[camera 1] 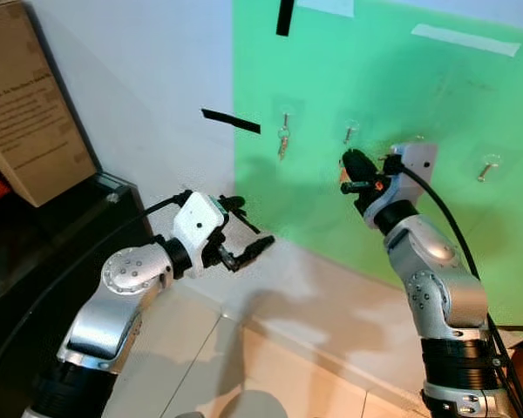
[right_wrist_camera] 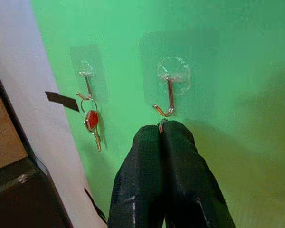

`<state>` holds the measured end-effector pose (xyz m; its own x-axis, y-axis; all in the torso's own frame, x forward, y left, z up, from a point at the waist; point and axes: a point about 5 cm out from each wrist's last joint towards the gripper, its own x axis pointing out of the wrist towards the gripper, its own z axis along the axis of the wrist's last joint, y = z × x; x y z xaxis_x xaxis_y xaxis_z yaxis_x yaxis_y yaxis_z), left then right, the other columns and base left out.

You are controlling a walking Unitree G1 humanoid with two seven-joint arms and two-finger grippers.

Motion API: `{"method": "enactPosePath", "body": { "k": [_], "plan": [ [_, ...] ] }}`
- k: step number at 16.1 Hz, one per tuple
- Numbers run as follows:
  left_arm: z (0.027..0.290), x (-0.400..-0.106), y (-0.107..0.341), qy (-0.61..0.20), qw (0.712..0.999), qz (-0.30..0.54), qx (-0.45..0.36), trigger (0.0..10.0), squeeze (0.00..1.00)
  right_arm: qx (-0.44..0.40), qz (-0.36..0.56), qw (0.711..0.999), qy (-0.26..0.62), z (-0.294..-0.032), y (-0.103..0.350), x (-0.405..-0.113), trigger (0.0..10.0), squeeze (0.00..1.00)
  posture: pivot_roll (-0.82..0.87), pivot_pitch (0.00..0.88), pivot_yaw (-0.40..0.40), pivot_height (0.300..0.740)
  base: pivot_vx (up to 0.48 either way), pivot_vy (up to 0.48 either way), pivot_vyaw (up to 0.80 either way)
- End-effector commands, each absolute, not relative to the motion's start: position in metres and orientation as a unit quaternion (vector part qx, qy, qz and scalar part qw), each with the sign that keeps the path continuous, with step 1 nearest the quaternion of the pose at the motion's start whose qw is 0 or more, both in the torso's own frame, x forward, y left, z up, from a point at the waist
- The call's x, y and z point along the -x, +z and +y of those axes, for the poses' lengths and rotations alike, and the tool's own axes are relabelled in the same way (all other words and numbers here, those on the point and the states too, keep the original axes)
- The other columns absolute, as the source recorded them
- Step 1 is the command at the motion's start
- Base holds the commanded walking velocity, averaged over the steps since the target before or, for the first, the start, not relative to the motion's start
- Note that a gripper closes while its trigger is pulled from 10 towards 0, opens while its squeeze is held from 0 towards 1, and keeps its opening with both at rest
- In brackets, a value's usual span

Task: Hang keys on a hook

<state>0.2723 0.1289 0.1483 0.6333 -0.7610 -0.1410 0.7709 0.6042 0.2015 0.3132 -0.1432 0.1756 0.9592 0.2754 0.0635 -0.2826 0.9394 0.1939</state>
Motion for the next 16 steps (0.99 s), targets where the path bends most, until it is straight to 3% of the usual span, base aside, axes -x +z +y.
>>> {"method": "enactPosePath", "body": {
  "k": [1,16],
  "plan": [
    [0.127,-0.269,0.148,-0.441,0.888,0.027,-0.126,10.0,0.00,-0.114,-0.018,0.983,0.142,-0.144,0.178,-0.316,10.0,0.00,0.01,0.000,-0.031,0.740,0.000,0.000,0.00],
    [0.128,-0.268,0.149,-0.450,0.883,0.037,-0.124,10.0,0.00,-0.138,-0.028,0.972,0.187,-0.130,0.192,-0.328,10.0,0.00,0.01,0.000,-0.032,0.740,0.000,0.000,0.00]
  ]
}}
